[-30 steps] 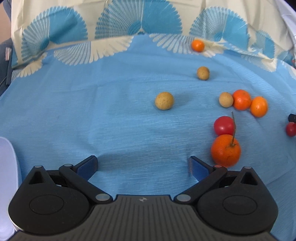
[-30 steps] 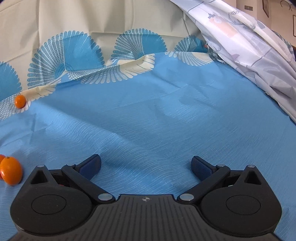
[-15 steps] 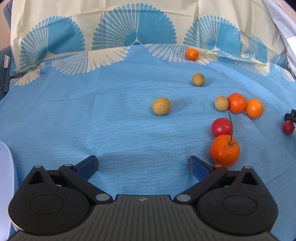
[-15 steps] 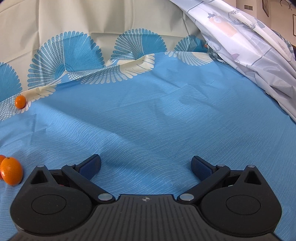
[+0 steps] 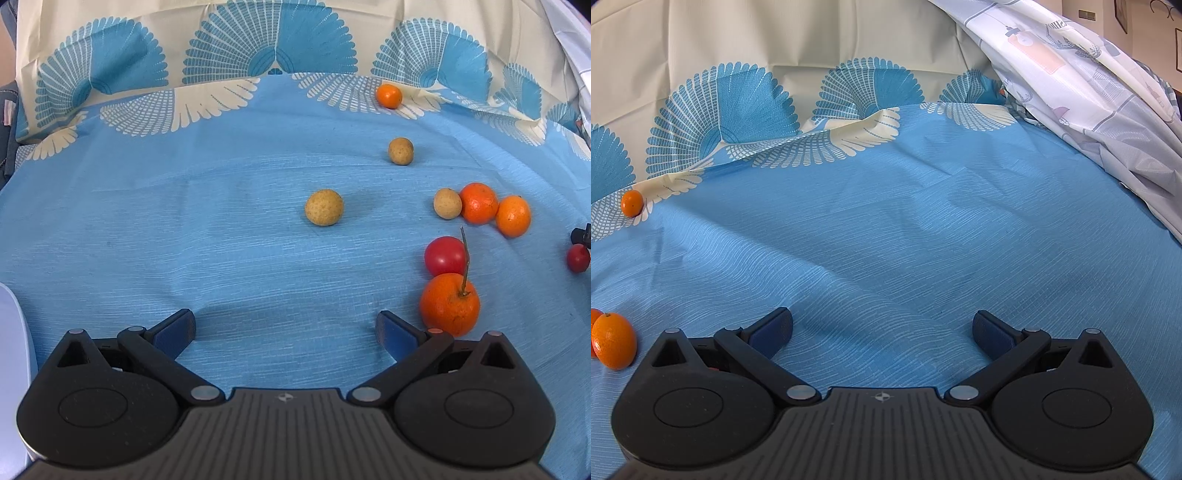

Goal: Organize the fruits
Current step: 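Move both tools toward the cluster of fruits beyond the plate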

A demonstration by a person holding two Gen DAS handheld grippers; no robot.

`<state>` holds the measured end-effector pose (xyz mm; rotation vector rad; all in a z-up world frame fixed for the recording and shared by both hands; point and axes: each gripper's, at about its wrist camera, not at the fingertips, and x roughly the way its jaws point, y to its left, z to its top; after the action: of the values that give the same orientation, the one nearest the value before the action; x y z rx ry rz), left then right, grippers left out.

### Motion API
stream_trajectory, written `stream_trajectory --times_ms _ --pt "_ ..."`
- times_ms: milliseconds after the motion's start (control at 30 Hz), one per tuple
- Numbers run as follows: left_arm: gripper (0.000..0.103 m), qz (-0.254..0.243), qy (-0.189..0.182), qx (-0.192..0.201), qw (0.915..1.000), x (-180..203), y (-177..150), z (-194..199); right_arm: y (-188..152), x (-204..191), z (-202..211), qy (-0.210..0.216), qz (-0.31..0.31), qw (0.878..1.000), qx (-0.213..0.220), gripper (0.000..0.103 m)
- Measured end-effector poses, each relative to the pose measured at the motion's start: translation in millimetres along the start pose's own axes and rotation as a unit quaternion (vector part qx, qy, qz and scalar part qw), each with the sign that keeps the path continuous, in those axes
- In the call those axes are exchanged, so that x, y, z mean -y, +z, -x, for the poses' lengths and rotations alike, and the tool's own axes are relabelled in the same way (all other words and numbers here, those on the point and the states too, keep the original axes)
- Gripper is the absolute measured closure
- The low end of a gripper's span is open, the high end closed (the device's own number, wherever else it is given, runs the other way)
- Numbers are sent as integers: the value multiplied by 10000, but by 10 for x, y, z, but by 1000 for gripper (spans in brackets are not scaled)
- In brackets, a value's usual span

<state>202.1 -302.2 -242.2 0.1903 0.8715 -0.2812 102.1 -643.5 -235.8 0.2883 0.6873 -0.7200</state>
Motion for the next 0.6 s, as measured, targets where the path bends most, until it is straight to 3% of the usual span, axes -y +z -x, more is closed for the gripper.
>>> stream_trajectory --times_ms 167,267,400,500,600 --pt "0 58 -5 63 10000 10 -28 33 -3 1 -1 -4 2 10000 4 0" --pt "0 47 -32 -215 9998 14 40 34 -6 0 -1 -8 2 10000 9 0" --pt "0 67 -155 -898 9958 5 185 67 -12 -3 1 -14 3 10000 30 0" --pt "0 181 -275 -530 9981 -24 181 308 -6 -5 0 -21 6 10000 16 0" --pt "0 -137 -416 -346 9984 105 198 496 0 -1 -1 -24 3 10000 16 1"
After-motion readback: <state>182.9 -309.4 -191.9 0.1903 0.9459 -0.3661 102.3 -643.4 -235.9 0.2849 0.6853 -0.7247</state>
